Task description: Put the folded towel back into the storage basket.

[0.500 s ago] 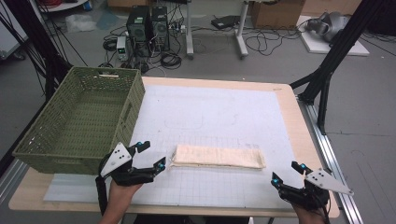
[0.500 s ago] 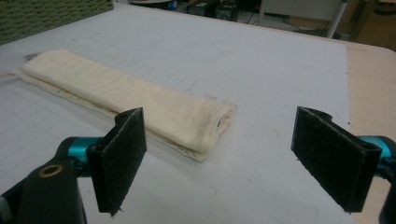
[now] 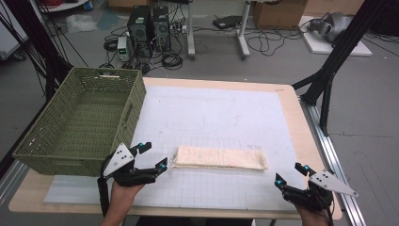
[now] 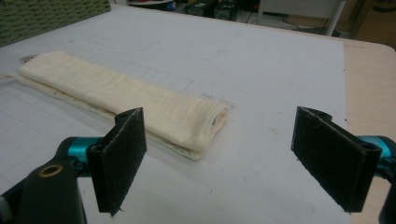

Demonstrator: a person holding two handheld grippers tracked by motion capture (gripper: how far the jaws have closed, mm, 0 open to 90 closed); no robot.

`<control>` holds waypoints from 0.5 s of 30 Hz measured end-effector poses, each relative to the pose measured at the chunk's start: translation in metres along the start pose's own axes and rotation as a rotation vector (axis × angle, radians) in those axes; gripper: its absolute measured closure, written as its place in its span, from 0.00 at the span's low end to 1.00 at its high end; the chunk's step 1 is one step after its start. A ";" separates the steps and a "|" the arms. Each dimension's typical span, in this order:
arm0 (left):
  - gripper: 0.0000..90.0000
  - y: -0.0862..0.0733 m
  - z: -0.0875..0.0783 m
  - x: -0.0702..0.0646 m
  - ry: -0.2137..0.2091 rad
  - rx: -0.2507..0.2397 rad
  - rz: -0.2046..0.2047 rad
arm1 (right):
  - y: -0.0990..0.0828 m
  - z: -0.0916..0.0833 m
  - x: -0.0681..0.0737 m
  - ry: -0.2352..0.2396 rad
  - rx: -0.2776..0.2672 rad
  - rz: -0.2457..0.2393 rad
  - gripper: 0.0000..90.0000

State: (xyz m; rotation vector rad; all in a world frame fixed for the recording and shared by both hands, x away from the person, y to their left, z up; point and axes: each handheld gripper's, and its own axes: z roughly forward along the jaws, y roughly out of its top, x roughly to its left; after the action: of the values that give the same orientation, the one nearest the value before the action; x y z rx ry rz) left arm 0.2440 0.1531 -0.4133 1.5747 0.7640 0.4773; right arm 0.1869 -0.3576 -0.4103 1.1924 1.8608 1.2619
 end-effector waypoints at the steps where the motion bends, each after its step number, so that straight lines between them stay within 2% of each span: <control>1: 0.20 0.000 0.000 -0.001 0.000 -0.003 -0.002 | 0.000 0.000 0.000 0.000 -0.001 0.002 0.19; 15: 0.20 0.003 0.003 -0.005 -0.007 0.007 -0.002 | 0.002 -0.005 0.004 -0.005 0.000 -0.006 0.19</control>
State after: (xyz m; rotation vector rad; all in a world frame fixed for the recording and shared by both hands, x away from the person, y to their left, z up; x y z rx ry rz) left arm 0.2433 0.1474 -0.4100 1.5814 0.7626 0.4680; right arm 0.1821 -0.3560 -0.4068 1.1874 1.8596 1.2547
